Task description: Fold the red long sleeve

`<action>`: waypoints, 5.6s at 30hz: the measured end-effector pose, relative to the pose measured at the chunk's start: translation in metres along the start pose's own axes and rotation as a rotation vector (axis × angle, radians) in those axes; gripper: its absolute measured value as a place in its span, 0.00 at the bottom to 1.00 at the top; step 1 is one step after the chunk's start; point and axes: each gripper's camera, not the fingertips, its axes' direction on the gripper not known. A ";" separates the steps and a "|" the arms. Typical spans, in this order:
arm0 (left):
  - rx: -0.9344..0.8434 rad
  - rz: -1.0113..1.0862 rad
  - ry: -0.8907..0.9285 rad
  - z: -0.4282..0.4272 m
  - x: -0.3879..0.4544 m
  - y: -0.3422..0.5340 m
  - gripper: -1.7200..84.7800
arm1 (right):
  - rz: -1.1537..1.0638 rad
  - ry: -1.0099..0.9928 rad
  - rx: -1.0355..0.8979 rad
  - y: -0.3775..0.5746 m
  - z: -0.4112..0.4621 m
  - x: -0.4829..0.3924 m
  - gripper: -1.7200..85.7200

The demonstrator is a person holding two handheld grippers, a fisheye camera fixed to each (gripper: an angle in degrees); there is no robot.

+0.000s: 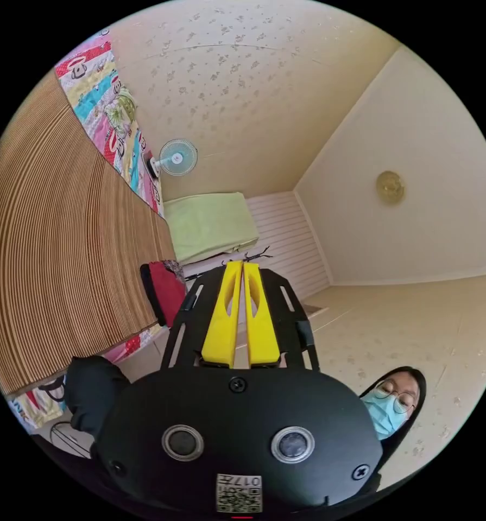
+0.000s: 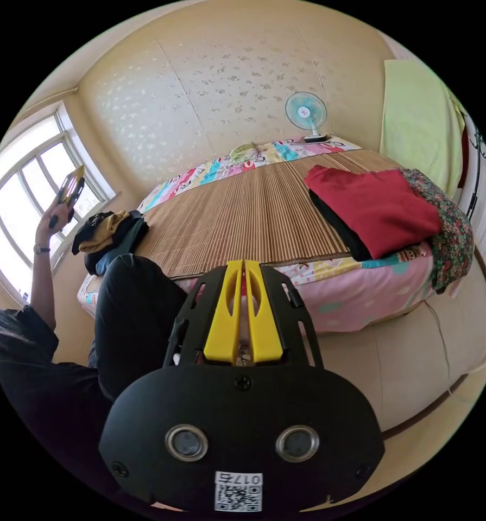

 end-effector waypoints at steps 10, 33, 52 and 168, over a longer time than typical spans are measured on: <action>-0.158 0.287 -0.433 0.276 -0.115 0.043 0.01 | 0.112 0.038 -0.054 -0.017 -0.039 0.078 0.03; -0.504 0.504 -0.763 0.343 -0.412 0.170 0.01 | 0.206 0.644 -0.065 -0.266 -0.052 0.269 0.18; -0.221 0.296 -0.566 0.188 -0.516 0.095 0.01 | 0.246 0.115 -0.193 -0.052 -0.010 0.109 0.05; 0.625 0.920 -0.583 0.020 0.254 0.137 0.03 | -0.398 0.174 1.140 -0.088 -0.205 -0.180 0.07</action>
